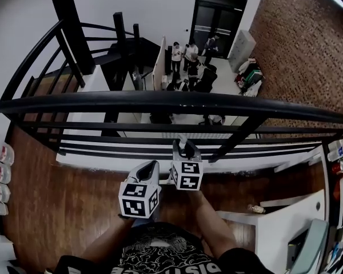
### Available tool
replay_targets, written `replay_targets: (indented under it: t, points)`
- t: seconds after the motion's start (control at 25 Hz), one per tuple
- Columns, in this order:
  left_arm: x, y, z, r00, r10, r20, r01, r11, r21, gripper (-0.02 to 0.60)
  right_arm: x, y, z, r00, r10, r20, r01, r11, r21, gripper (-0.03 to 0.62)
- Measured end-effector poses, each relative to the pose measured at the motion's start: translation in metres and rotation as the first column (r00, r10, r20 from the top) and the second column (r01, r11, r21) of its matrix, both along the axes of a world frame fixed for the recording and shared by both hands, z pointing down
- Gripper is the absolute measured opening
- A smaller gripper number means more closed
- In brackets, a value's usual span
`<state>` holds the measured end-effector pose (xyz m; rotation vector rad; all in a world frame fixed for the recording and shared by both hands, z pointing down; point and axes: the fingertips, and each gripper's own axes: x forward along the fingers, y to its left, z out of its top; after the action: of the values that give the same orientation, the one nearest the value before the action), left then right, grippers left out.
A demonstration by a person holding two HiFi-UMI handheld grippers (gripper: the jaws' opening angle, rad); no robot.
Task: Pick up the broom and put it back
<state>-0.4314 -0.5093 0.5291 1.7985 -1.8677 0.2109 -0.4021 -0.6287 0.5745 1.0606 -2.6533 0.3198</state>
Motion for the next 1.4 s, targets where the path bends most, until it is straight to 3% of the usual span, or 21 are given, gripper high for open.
replay_targets:
  t: [1.4]
  points:
    - [-0.043, -0.02, 0.016, 0.998, -0.05, -0.029, 0.05, 0.998, -0.025, 0.005, -0.045, -0.071, 0.01, 0.999, 0.002, -0.054, -0.002, 1.0, 0.014, 0.078]
